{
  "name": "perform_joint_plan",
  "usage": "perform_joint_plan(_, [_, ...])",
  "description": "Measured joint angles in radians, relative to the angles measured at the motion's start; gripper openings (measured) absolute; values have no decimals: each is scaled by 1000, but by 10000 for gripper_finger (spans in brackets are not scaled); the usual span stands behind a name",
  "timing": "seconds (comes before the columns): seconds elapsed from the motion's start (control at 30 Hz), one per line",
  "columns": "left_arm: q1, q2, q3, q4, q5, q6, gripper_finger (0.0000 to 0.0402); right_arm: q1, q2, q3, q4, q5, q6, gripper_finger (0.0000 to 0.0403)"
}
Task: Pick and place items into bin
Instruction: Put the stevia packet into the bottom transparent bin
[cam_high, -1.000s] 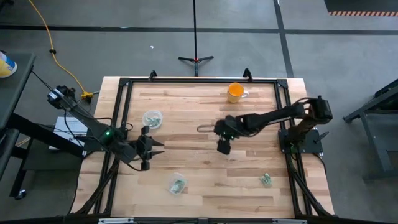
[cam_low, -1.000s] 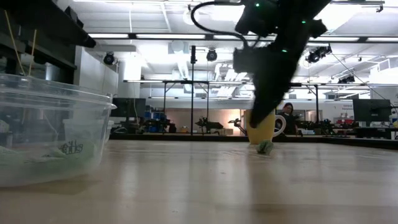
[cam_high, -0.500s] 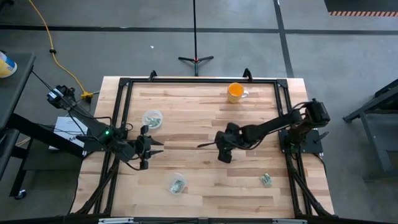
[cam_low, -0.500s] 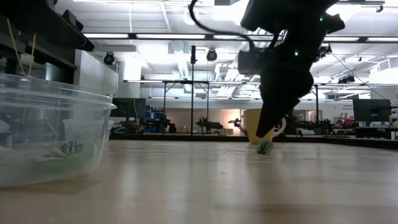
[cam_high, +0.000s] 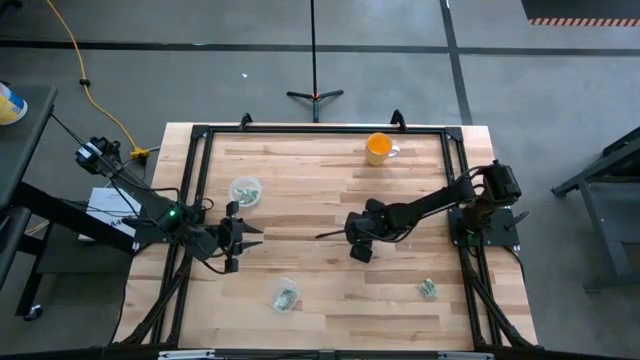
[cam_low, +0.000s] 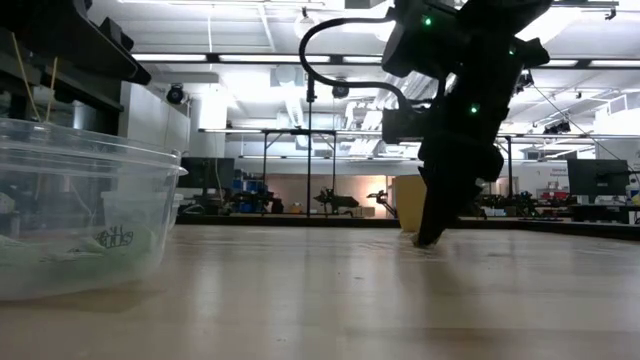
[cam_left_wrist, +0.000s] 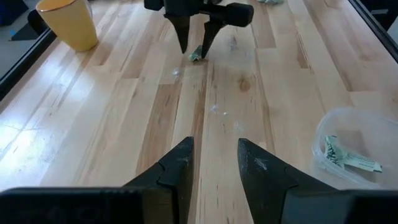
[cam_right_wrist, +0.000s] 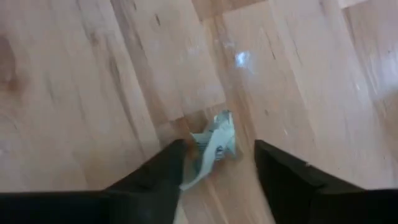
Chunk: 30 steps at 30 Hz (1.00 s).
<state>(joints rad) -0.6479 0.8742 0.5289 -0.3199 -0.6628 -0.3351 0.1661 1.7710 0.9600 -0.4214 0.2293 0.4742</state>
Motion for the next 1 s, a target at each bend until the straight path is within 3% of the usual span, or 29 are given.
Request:
perform_joint_plan(0.3, [0, 0, 0, -2, 0, -2, 159, 1, 0, 0, 53, -45, -56, 12])
perform_joint_plan(0.4, [0, 0, 0, -4, 0, -2, 159, 14, -3, 0, 213, -69, -134, 20])
perform_joint_plan(0.63, [0, 1, 0, -3, 0, -10, 159, 79, 19, 3, 797, -172, -359, 9])
perform_joint_plan(0.8, [0, 1, 1, 13, 0, -10, 159, 116, 59, 4, 972, -238, -443, 4])
perform_joint_plan(1.0, [0, 1, 1, 15, -3, -13, 159, 134, 165, 139, 907, -306, -477, 3])
